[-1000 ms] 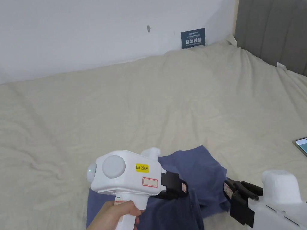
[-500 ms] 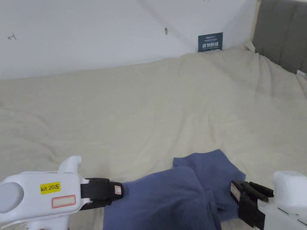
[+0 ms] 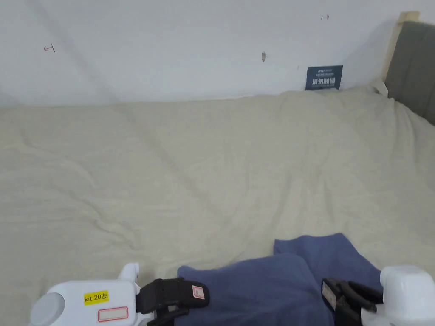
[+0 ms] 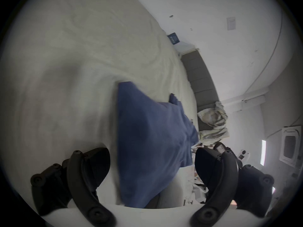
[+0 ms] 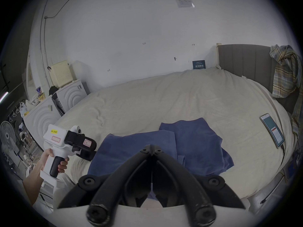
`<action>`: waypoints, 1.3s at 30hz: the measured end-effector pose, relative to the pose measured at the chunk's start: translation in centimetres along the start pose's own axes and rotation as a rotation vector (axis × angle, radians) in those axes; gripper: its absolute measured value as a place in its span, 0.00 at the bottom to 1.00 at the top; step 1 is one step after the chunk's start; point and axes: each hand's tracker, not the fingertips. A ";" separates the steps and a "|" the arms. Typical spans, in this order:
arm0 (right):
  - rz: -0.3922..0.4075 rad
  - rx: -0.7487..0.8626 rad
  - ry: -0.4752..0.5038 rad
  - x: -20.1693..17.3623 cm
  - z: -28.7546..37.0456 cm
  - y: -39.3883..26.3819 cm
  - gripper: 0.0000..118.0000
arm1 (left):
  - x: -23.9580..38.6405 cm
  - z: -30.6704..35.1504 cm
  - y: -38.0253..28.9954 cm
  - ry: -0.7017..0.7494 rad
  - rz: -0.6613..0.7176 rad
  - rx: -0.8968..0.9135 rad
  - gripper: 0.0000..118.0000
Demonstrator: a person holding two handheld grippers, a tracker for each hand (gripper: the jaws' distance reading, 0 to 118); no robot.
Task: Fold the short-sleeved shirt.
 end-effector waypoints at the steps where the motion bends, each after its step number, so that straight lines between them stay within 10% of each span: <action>1: 0.003 -0.002 -0.002 -0.1 -0.1 0.0 0.00 | -0.2 -0.7 0.3 -0.031 0.026 -0.035 0.87; 5: 0.019 -0.013 -0.007 -0.5 -0.4 0.1 0.00 | 0.2 -3.1 0.2 0.033 -0.003 -0.073 0.20; 29: -0.033 0.023 0.021 0.1 0.4 -0.7 0.00 | -1.2 15.0 0.5 0.313 0.036 0.110 0.13; 39: -0.077 0.054 0.006 2.8 1.8 -0.8 0.00 | 11.3 9.6 0.0 0.396 -0.148 0.171 0.13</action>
